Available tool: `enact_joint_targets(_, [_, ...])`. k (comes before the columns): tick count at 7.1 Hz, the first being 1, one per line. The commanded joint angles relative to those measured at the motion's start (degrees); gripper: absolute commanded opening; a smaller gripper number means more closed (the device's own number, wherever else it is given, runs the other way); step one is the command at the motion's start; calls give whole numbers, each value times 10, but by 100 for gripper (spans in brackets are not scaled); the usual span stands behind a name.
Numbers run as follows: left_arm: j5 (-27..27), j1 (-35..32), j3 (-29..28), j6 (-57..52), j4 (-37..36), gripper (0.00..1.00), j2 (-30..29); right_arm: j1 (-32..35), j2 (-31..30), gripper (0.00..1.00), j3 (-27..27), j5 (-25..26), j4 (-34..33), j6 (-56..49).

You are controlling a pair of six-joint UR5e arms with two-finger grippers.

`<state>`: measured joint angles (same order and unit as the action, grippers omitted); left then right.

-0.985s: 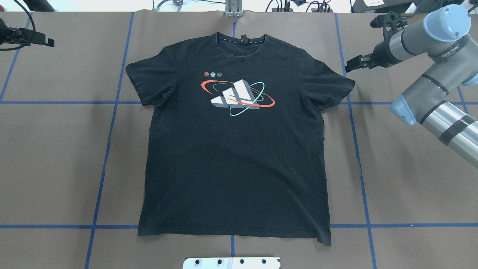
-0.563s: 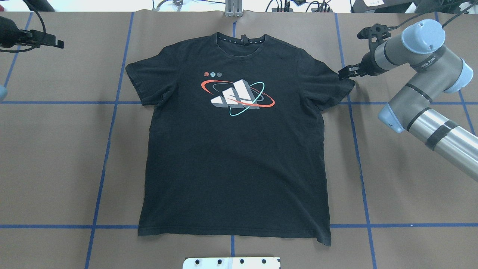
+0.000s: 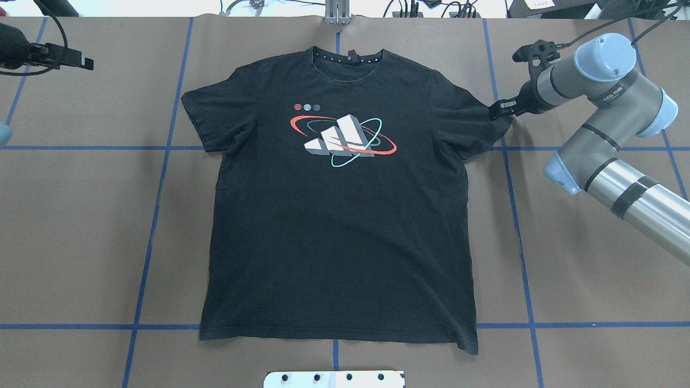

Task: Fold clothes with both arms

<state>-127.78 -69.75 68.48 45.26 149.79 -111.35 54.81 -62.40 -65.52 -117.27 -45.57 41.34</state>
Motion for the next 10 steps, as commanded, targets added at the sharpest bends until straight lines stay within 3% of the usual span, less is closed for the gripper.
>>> enact_joint_targets(1, [0, 0, 0, 0, 1, 100, -2, 0, -2, 72, 0, -1, 0, 0])
enact_joint_targets(7, [0, 0, 2, 0, 0, 100, -2, 5, -5, 68, -3, -23, -5, -2])
enact_joint_targets(8, [0, 0, 2, 1, 1, 100, -2, 5, -5, 65, -2, -22, -6, -1])
enact_joint_targets(9, [-1, 0, 2, 1, 1, 100, -2, 5, -5, 53, -1, -22, -7, 1])
enact_joint_targets(10, [-1, 0, 2, 1, 1, 100, -2, 5, -6, 48, -1, -22, -7, 1])
